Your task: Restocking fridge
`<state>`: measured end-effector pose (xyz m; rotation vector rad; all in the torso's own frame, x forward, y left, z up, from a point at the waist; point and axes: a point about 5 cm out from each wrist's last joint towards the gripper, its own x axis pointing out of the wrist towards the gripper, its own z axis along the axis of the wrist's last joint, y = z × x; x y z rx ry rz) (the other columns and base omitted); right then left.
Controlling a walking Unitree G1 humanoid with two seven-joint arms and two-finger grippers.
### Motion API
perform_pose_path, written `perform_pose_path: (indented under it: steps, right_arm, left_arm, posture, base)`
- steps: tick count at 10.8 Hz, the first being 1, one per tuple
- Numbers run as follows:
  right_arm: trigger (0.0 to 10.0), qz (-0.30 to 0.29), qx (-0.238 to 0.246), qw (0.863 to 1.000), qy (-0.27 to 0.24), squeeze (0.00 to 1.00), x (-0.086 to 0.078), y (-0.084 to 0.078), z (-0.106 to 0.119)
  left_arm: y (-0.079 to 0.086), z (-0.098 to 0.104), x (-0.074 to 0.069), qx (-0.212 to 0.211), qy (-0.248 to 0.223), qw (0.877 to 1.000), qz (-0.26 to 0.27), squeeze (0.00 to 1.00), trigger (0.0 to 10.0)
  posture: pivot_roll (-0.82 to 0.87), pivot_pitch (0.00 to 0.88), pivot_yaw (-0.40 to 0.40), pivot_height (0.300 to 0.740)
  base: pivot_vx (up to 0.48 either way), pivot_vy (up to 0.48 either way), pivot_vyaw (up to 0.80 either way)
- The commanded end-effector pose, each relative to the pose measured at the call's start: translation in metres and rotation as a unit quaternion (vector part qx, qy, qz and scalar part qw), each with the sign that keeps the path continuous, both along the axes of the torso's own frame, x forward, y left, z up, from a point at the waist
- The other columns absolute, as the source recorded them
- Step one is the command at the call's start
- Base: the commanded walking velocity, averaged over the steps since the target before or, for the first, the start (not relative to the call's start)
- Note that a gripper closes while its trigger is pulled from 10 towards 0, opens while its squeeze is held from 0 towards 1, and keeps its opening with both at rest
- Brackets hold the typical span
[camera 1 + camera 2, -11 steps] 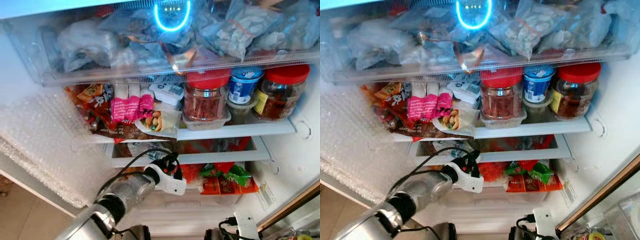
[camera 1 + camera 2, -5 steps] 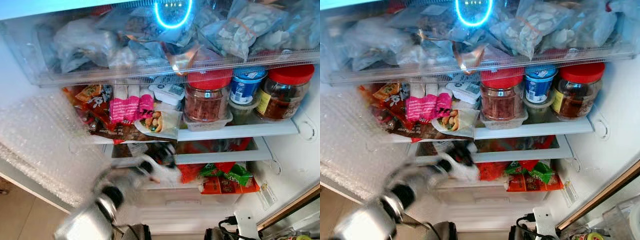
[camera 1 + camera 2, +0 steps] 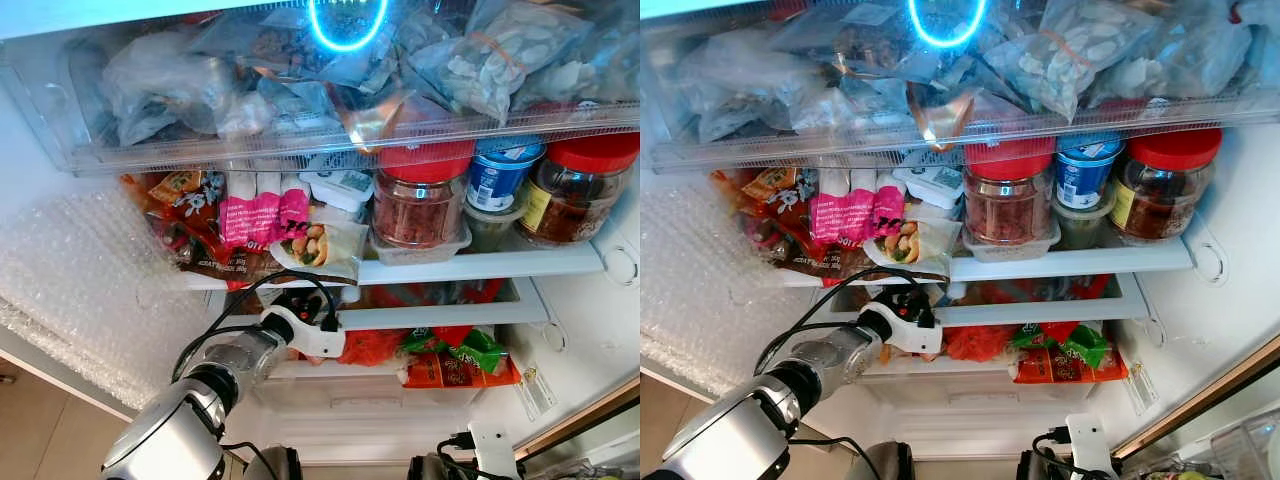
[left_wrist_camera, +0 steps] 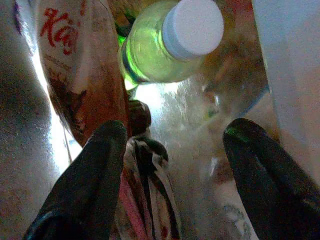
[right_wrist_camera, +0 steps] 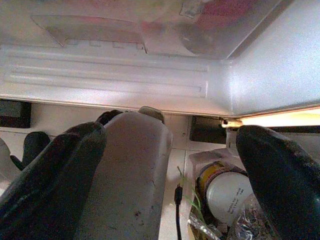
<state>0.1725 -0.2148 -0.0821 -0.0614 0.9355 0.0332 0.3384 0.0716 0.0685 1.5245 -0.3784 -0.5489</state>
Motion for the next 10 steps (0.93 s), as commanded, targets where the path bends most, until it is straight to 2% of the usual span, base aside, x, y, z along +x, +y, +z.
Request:
perform_pose_path:
  steps: [1, 2, 3, 4, 6, 7, 8, 9, 10]
  right_arm:
    - [10.0, 0.002, 0.017, 0.998, 0.066, 0.0, -0.033, 0.009, -0.016]
    - [10.0, 0.002, 0.017, 0.998, 0.066, 0.0, -0.033, 0.009, -0.016]
    - [10.0, 0.003, 0.017, 0.998, 0.067, 0.0, -0.033, 0.009, -0.016]
    - [10.0, 0.004, 0.017, 0.998, 0.066, 0.0, -0.033, 0.009, -0.016]
    - [10.0, 0.006, 0.018, 0.998, 0.065, 0.0, -0.032, 0.008, -0.016]
    - [10.0, 0.008, 0.017, 0.998, 0.064, 0.0, -0.032, 0.008, -0.015]
    - [10.0, 0.01, 0.016, 0.998, 0.064, 0.0, -0.031, 0.008, -0.015]
    - [10.0, 0.011, 0.014, 0.998, 0.064, 0.0, -0.031, 0.006, -0.015]
    - [10.0, 0.012, 0.012, 0.998, 0.064, 0.0, -0.031, 0.005, -0.015]
  left_arm:
    - [0.001, 0.003, 0.001, -0.027, 0.009, 1.0, 0.002, 0.0, 10.0]
    - [0.001, 0.001, -0.003, -0.086, 0.054, 0.995, 0.011, 0.0, 10.0]
    - [-0.001, -0.005, -0.013, -0.2, 0.145, 0.969, 0.023, 0.0, 10.0]
    - [-0.005, 0.0, -0.022, -0.257, 0.151, 0.955, 0.005, 0.0, 10.0]
    - [-0.005, 0.006, -0.034, -0.306, 0.156, 0.939, 0.005, 0.0, 10.0]
    - [0.005, 0.012, -0.047, -0.35, 0.168, 0.921, 0.011, 0.0, 10.0]
    - [0.013, 0.015, -0.053, -0.372, 0.18, 0.91, 0.019, 0.0, 10.0]
    - [0.033, 0.019, -0.065, -0.415, 0.203, 0.885, 0.058, 0.0, 10.0]
    - [0.046, 0.019, -0.07, -0.445, 0.211, 0.865, 0.098, 0.0, 10.0]
  posture:
    - [-0.05, 0.101, 0.096, 0.638]
    - [-0.05, 0.099, 0.098, 0.638]
    - [-0.04, 0.099, 0.099, 0.638]
    - [-0.03, 0.1, 0.102, 0.638]
    - [-0.02, 0.098, 0.102, 0.638]
    - [-0.02, 0.096, 0.102, 0.638]
    - [-0.01, 0.096, 0.102, 0.638]
    - [-0.01, 0.092, 0.101, 0.638]
    - [-0.01, 0.091, 0.101, 0.638]
  base:
    - [0.0, 0.0, 0.0]
    - [0.0, 0.0, 0.0]
    - [0.0, 0.0, 0.0]
    - [0.0, 0.0, 0.0]
    - [0.0, 0.0, 0.0]
    - [0.0, 0.0, 0.0]
    - [0.0, 0.0, 0.0]
    - [0.0, 0.0, 0.0]
    - [0.0, 0.0, 0.0]
